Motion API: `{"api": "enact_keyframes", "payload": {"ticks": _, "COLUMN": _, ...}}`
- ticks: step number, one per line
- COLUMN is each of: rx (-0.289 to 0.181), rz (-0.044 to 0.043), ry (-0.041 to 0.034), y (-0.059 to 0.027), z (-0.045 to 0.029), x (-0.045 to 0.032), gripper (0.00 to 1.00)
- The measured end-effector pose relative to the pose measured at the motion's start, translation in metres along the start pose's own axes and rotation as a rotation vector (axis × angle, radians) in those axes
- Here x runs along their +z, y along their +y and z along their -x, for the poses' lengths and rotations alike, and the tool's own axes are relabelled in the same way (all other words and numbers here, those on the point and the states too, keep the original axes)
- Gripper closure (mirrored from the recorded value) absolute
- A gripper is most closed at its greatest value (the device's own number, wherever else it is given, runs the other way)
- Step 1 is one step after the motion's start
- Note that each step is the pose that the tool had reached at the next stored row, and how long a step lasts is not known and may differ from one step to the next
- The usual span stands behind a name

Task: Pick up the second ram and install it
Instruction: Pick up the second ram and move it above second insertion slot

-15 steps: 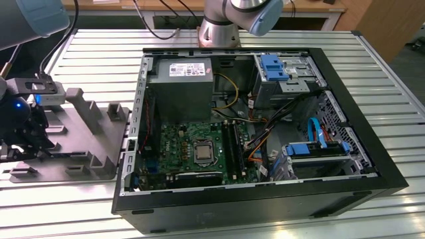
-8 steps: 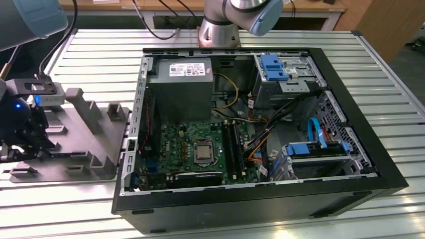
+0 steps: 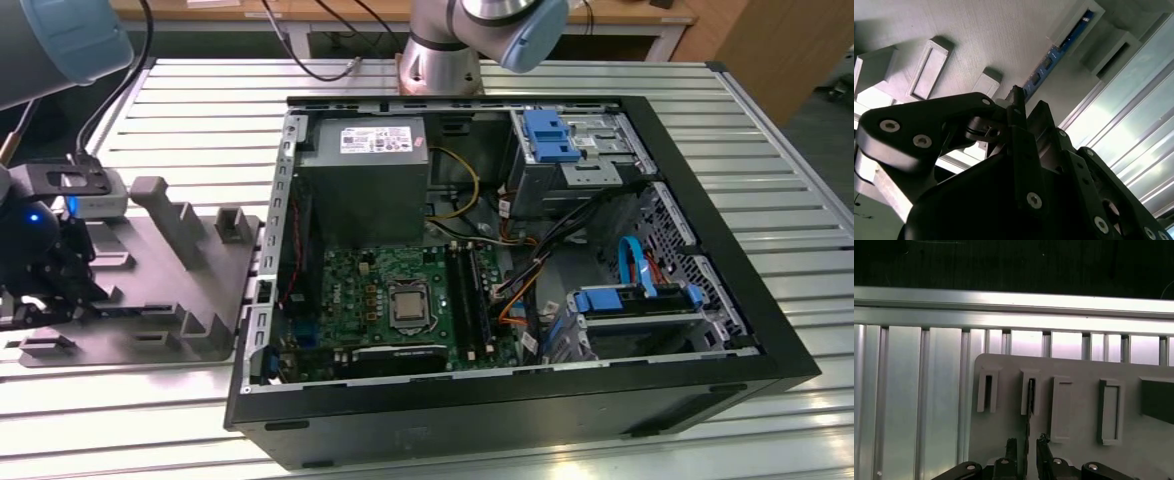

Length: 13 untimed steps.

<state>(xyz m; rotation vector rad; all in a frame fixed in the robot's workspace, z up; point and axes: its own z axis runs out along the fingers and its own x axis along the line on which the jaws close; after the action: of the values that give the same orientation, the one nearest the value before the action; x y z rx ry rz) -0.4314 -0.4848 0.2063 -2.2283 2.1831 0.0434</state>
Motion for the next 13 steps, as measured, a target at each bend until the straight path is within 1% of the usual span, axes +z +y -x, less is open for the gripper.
{"api": "enact_keyframes", "payload": {"ticks": 6, "rx": 0.000, "rz": 0.0001, "ry": 0.0000, "y": 0.0002, "z": -0.0001, "x": 0.0024, "gripper": 0.71}}
{"api": "enact_keyframes", "payload": {"ticks": 13, "rx": 0.000, "rz": 0.0001, "ry": 0.0001, "y": 0.0003, "z": -0.0001, "x": 0.0033, "gripper": 0.71}}
